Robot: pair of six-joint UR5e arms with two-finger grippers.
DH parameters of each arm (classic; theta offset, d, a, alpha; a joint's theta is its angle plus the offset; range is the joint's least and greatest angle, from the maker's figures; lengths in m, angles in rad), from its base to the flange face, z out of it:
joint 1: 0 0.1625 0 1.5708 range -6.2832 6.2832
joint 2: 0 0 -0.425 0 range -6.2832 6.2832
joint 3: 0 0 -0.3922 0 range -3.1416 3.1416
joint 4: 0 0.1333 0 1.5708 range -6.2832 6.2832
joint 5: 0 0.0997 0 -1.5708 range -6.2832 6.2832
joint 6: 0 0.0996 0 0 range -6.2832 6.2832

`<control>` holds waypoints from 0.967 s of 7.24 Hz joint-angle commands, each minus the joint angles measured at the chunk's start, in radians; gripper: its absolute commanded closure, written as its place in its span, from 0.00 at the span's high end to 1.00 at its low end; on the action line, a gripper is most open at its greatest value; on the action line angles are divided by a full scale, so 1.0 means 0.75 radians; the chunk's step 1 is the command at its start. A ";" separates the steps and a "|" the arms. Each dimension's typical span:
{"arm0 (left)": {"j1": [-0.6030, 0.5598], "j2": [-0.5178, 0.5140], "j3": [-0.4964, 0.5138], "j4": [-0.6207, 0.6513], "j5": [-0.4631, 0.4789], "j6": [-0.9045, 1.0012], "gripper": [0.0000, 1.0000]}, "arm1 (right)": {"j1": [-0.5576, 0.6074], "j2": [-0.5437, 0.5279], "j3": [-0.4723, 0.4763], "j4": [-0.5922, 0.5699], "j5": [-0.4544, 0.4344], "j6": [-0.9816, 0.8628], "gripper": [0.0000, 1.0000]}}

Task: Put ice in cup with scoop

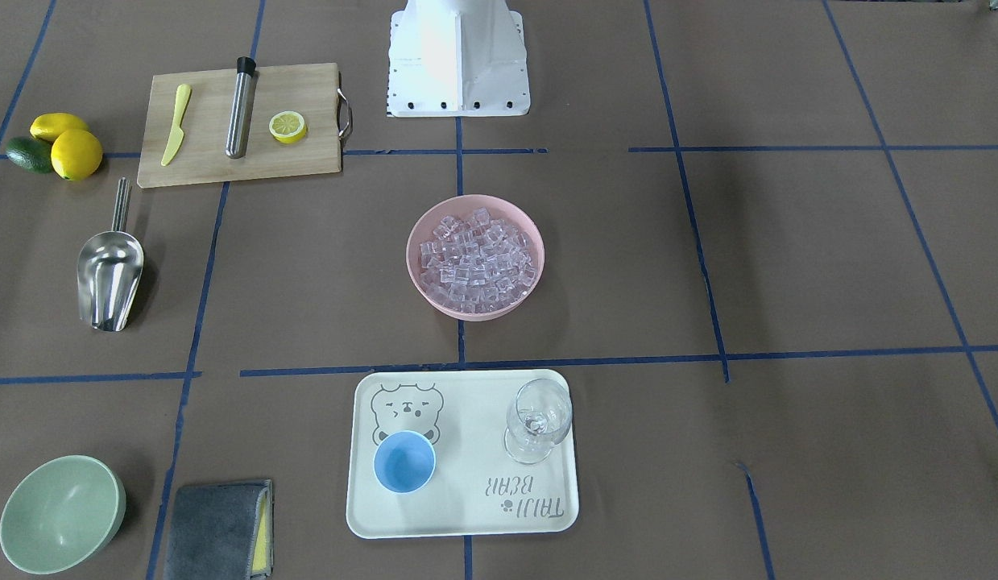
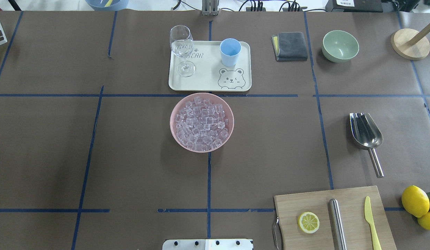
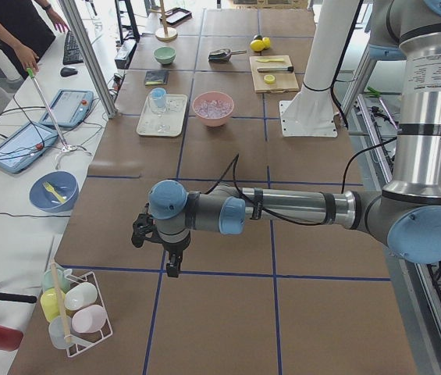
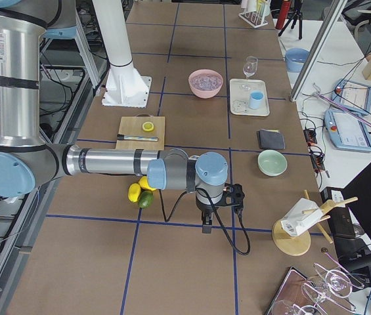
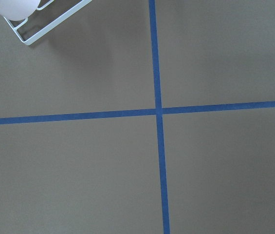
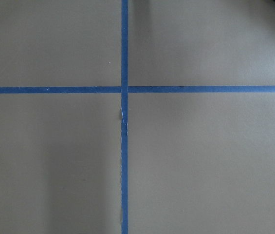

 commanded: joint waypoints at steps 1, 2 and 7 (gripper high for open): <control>0.000 0.000 -0.001 0.000 0.000 0.000 1.00 | -0.001 0.010 0.004 0.000 0.003 0.012 1.00; 0.002 -0.004 -0.003 -0.008 -0.002 0.002 1.00 | -0.001 0.014 0.006 0.000 0.005 0.012 1.00; 0.197 -0.047 -0.226 -0.343 -0.010 0.012 1.00 | -0.080 0.127 0.023 0.090 0.017 0.021 1.00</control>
